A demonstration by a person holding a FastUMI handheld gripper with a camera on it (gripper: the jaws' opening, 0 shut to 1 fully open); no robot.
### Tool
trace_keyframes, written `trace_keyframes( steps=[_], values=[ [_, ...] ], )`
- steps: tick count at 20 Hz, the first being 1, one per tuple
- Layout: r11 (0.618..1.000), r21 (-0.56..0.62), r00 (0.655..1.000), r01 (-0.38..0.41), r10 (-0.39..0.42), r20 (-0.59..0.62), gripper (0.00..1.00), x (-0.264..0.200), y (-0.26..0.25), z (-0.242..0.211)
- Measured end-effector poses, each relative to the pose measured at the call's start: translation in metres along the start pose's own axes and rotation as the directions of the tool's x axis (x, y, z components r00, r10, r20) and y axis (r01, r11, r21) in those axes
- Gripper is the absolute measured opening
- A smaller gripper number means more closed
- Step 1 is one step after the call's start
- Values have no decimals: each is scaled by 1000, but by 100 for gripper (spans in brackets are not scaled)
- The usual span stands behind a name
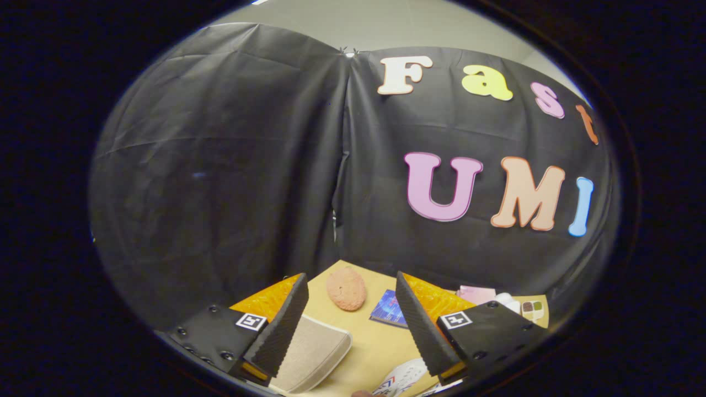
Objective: Open the storage box then place both shoes into the box .Put the left shoe in first, then the right shoe, with the right side of both shoes facing outward in a uniform manner.
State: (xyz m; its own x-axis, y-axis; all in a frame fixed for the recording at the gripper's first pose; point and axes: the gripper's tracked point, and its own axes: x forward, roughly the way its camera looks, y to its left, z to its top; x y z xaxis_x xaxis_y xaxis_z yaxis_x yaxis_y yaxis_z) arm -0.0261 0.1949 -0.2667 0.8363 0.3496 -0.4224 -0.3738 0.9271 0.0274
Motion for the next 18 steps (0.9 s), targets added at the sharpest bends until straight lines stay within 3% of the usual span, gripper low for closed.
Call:
trace_keyframes(
  steps=[5,11,18],
  values=[
    [998,58,991,-29,36,-127,98,28,12,-74],
    [983,175,954,-58,106,-279,99,46,25,-167],
    [912,406,919,-47,199,-341,97,51,31,-223]
  ],
)
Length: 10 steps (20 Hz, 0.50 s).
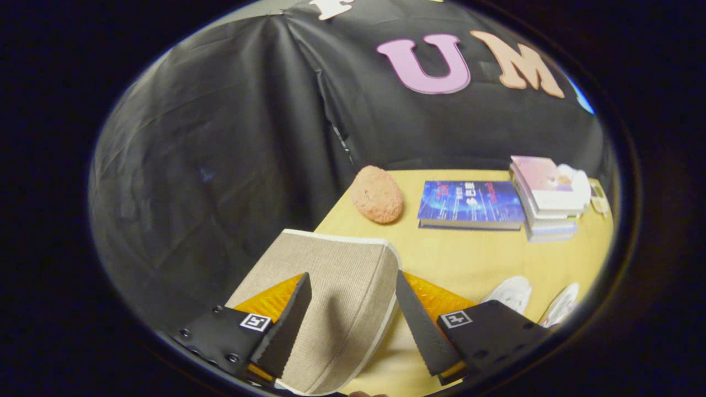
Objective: Open the storage box then place both shoes into the box .Put the left shoe in first, then the right shoe, with the right side of both shoes facing outward in a uniform manner.
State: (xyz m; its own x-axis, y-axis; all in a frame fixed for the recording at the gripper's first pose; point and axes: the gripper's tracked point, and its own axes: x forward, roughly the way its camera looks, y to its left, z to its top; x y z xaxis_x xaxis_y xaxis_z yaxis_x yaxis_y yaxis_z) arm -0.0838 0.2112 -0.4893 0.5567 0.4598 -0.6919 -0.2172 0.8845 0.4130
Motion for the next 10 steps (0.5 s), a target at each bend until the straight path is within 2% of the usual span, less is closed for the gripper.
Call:
trace_keyframes(
  steps=[5,8,10],
  values=[
    [990,135,995,-47,59,-80,96,9,-6,-32],
    [960,266,990,-92,117,-81,96,16,-9,-39],
    [926,356,983,-128,165,-77,97,18,-9,-46]
  ],
)
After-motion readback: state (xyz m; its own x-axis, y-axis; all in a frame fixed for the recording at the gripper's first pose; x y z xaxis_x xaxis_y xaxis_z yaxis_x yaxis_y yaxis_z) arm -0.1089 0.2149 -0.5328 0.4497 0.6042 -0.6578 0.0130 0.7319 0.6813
